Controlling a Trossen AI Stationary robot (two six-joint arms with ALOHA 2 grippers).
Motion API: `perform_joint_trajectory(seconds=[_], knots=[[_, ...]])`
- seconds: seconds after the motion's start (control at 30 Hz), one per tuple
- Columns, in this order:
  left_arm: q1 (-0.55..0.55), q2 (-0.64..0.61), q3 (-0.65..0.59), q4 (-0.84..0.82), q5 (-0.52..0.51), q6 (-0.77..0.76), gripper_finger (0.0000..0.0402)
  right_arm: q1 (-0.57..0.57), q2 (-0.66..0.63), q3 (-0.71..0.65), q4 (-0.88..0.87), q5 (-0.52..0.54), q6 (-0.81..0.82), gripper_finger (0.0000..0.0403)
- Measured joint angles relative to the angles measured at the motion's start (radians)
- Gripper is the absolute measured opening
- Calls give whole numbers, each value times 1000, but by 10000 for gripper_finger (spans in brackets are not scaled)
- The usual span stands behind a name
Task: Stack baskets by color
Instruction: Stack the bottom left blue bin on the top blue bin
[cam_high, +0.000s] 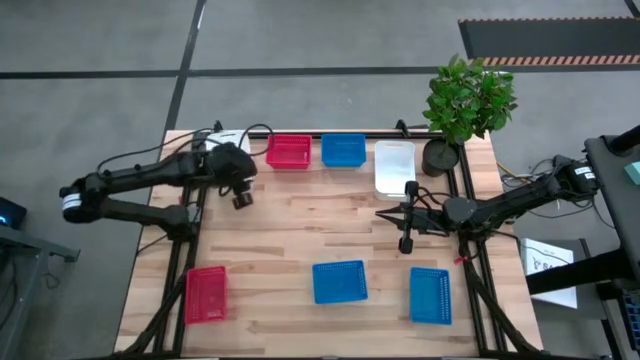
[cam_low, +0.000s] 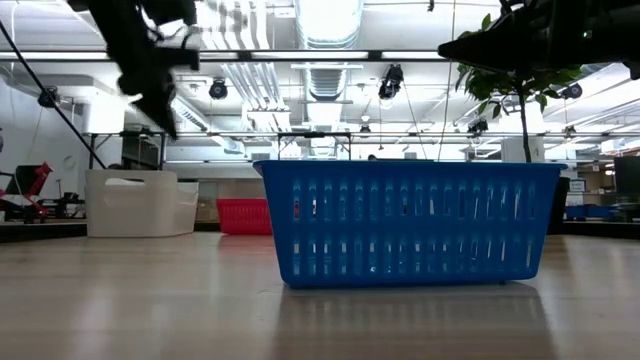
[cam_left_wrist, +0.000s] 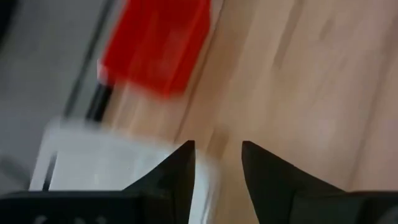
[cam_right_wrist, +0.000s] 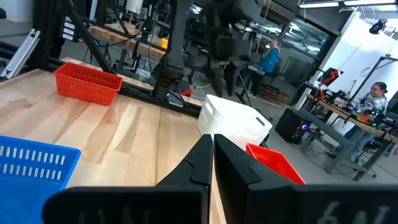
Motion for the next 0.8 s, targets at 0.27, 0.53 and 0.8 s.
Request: perform_joint_trajectory(seconds=[0.27,0.53,0.8], knots=[[-206,-59,-89,481,0,48,116,0,0,0,8,0,69,9],[-322,-26,-227,952,-4,97,116,4,20,51,5,1,79,9],[-336,0,-296,1061,-7,113,116,40,192,211,-105,0,56,9]])
